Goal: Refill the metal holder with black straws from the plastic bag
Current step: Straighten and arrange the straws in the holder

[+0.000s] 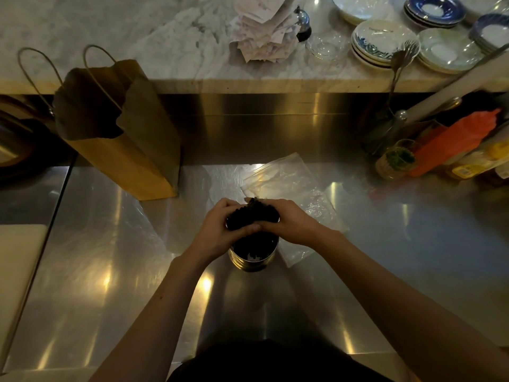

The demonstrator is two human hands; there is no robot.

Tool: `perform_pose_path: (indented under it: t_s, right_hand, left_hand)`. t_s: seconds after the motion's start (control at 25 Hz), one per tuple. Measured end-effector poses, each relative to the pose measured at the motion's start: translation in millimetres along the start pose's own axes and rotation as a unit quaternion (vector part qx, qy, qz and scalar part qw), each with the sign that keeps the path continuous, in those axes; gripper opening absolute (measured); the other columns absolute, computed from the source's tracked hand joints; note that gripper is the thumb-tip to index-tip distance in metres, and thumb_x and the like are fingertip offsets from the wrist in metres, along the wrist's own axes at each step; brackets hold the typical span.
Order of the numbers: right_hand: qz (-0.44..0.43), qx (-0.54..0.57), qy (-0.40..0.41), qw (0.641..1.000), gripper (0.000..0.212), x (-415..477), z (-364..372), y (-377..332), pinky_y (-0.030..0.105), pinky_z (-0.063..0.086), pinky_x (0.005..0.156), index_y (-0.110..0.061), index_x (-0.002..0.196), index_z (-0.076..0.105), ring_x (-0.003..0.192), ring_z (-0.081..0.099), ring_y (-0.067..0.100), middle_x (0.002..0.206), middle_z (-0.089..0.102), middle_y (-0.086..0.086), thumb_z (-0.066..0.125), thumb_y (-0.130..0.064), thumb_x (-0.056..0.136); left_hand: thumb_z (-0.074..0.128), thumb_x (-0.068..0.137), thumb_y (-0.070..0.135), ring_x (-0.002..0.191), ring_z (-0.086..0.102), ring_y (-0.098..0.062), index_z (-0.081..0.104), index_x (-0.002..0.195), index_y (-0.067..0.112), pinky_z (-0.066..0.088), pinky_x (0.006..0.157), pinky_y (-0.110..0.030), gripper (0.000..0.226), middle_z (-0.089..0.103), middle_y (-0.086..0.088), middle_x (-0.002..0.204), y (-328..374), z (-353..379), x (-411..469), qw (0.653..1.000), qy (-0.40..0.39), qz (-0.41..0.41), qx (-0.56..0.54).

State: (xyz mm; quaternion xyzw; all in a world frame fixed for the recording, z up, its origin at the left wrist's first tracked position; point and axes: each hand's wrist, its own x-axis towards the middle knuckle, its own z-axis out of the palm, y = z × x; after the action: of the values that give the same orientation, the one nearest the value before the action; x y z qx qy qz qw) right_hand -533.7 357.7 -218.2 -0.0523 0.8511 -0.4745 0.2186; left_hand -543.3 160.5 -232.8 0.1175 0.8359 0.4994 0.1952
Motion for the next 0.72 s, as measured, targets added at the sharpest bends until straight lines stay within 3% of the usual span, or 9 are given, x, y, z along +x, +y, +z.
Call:
perform_pose_path:
  t_s: [0.08,0.2,0.32,0.4,0.52,0.6,0.72]
  right_hand:
    - [-0.007,0.013,0.017,1.000,0.047,-4.1,1.5,-3.1,0.012,0.044,0.091,-0.026,0.137,0.052,0.112,0.055,0.004,0.125,0.065,0.000,0.064,-0.021,0.092]
    - [-0.030,0.002,0.037,0.999,0.042,-9.7,-0.6,-9.6,0.014,0.047,0.092,-0.025,0.134,0.056,0.111,0.058,0.007,0.123,0.067,0.001,0.062,-0.019,0.093]
    - [-0.012,-0.058,0.024,0.998,0.039,-9.3,-2.9,-10.8,0.033,0.052,0.094,-0.025,0.130,0.058,0.111,0.061,0.017,0.121,0.067,0.001,0.062,-0.025,0.092]
    - [0.000,-0.105,0.028,0.994,0.042,-8.9,-2.8,-8.5,0.035,0.052,0.091,-0.023,0.130,0.056,0.108,0.061,0.020,0.120,0.065,0.004,0.065,-0.029,0.089]
    - [-0.005,-0.119,0.102,0.988,0.048,-10.8,-4.3,-8.1,0.020,0.047,0.072,-0.024,0.129,0.057,0.085,0.058,0.010,0.108,0.061,-0.001,0.071,-0.031,0.084]
    - [-0.011,-0.107,0.152,0.982,0.037,-12.9,-3.3,-7.9,0.016,0.043,0.066,-0.022,0.119,0.064,0.070,0.055,0.006,0.097,0.060,-0.004,0.073,-0.026,0.083]
    - [-0.015,-0.087,0.182,0.979,0.026,-15.4,-2.9,-9.4,0.007,0.040,0.064,-0.019,0.108,0.069,0.067,0.057,0.002,0.091,0.060,-0.006,0.073,-0.024,0.083]
  left_hand:
    - [0.068,0.069,0.060,0.100,0.060,-0.016,0.066,0.098,0.032,0.054,0.089,-0.039,0.041,0.059,0.004,0.104,3.1,4.0,-4.2,0.999,0.027,0.011,-0.020]
    - [0.067,0.075,0.055,0.104,0.062,-0.021,0.067,0.106,0.030,0.053,0.091,-0.049,0.041,0.065,0.003,0.108,6.9,4.8,-8.2,0.998,0.053,0.026,-0.024]
    - [0.067,0.071,0.058,0.108,0.059,-0.021,0.065,0.108,0.031,0.051,0.095,-0.046,0.046,0.063,0.001,0.114,7.7,2.7,-7.5,0.999,0.041,0.009,0.005]
    - [0.068,0.067,0.058,0.109,0.057,-0.017,0.063,0.112,0.027,0.050,0.097,-0.038,0.055,0.060,0.000,0.116,6.6,3.4,-8.6,0.999,0.030,0.004,0.024]
    - [0.079,0.074,0.042,0.107,0.057,-0.014,0.061,0.119,0.020,0.051,0.090,-0.026,0.054,0.062,-0.001,0.115,5.5,4.5,-11.4,0.997,0.063,0.008,0.034]
    - [0.079,0.079,0.028,0.109,0.056,-0.013,0.060,0.123,0.018,0.048,0.087,-0.020,0.049,0.063,-0.001,0.119,5.8,5.2,-13.6,0.995,0.098,0.007,0.026]
    - [0.075,0.083,0.023,0.109,0.056,-0.012,0.061,0.125,0.017,0.050,0.087,-0.023,0.044,0.064,-0.001,0.120,7.7,7.7,-14.3,0.992,0.127,0.006,0.016]
